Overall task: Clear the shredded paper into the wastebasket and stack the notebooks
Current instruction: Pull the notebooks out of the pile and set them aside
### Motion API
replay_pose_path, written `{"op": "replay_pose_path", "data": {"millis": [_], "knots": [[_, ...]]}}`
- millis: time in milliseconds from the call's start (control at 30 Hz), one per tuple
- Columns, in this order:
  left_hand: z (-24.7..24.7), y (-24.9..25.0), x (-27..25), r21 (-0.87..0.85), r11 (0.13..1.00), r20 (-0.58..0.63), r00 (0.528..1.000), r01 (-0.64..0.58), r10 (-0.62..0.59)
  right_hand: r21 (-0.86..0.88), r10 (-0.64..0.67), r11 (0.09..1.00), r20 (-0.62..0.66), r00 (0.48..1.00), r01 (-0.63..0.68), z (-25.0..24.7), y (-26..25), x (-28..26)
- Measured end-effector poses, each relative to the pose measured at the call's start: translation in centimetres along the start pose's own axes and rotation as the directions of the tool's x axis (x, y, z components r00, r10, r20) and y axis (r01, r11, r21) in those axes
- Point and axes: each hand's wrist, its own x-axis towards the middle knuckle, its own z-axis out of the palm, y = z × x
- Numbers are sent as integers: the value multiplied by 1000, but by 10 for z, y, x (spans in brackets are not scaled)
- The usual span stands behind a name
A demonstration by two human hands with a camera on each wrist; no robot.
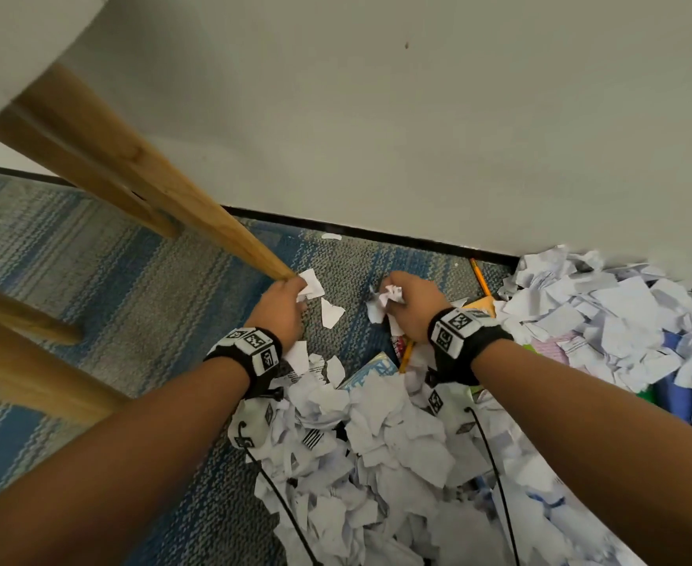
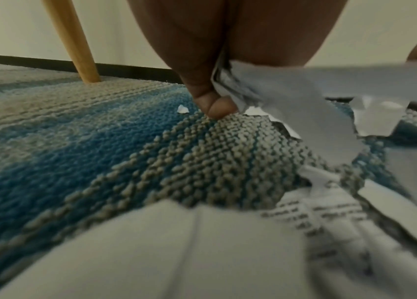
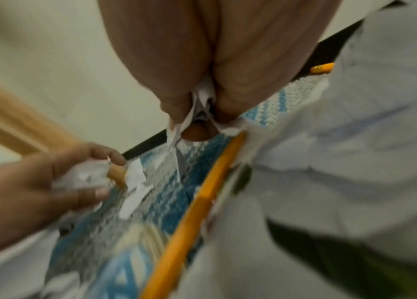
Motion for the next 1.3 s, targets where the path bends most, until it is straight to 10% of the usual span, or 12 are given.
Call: {"op": "replay_pose_path", "data": {"millis": [333,633,1033,1300], "knots": [[19,18,14,132,987,163,980,95,-116,193,31,981,-19,999,-27,-27,8,-8],[29,32,3,184,968,173,975,-169,137,-11,-19,1000,-45,999,18,-29,8,-7],[1,-15,-7,87,954,6,958,286,-288,-502,112,865,244,963,27,16,-22,20],[3,-20,-1,130,964,-20,972,234,-233,-463,9,881,221,975,97,15,-15,19]]}}
